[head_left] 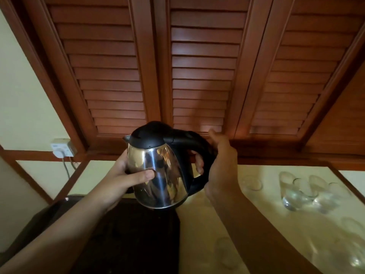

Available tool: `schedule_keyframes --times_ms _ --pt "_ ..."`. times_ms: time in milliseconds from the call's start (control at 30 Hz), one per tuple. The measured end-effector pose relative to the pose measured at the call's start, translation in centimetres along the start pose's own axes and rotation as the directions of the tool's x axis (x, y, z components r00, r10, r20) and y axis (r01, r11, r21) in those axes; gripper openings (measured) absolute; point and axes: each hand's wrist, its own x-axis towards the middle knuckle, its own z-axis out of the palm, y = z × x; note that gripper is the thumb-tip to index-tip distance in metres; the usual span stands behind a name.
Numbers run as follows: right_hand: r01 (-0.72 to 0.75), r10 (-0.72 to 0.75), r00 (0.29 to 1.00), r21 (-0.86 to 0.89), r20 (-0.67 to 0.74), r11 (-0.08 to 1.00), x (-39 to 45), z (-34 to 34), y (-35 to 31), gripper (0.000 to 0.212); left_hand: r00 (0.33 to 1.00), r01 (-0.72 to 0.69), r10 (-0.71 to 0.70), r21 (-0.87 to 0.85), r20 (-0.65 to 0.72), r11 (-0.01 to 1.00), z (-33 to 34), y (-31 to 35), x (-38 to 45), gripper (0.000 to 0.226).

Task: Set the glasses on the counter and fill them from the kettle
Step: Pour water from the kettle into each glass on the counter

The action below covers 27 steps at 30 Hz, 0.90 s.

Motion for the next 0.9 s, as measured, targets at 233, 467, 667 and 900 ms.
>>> schedule_keyframes --times_ms 233,467,667,900 --pt "0.035 -0.029 0.99 0.041 -0.135 0.999 1.4 8.4 5.9 0.047 0.998 -0.029 0.027 0.049 0.051 0.998 -10.3 -2.8 2.0 0.096" --pt "0.019 -0.032 0.943 -0.043 -0.333 0.999 5.0 12.3 9.7 0.051 0.999 -0.018 0.02 0.06 -0.033 0.998 -13.5 -5.4 4.9 0.085" --pt "-0.023 0.012 0.905 -0.023 -0.424 0.999 9.7 13.0 12.5 0.054 0.993 0.05 -0.045 0.045 -0.111 0.998 -13.7 -8.4 8.1 0.069" --pt "-0.06 0.046 0.89 -0.017 -0.454 0.998 12.1 13.1 16.2 0.042 0.98 0.132 -0.128 0.018 -0.15 0.991 -14.1 -11.1 9.0 0.085"
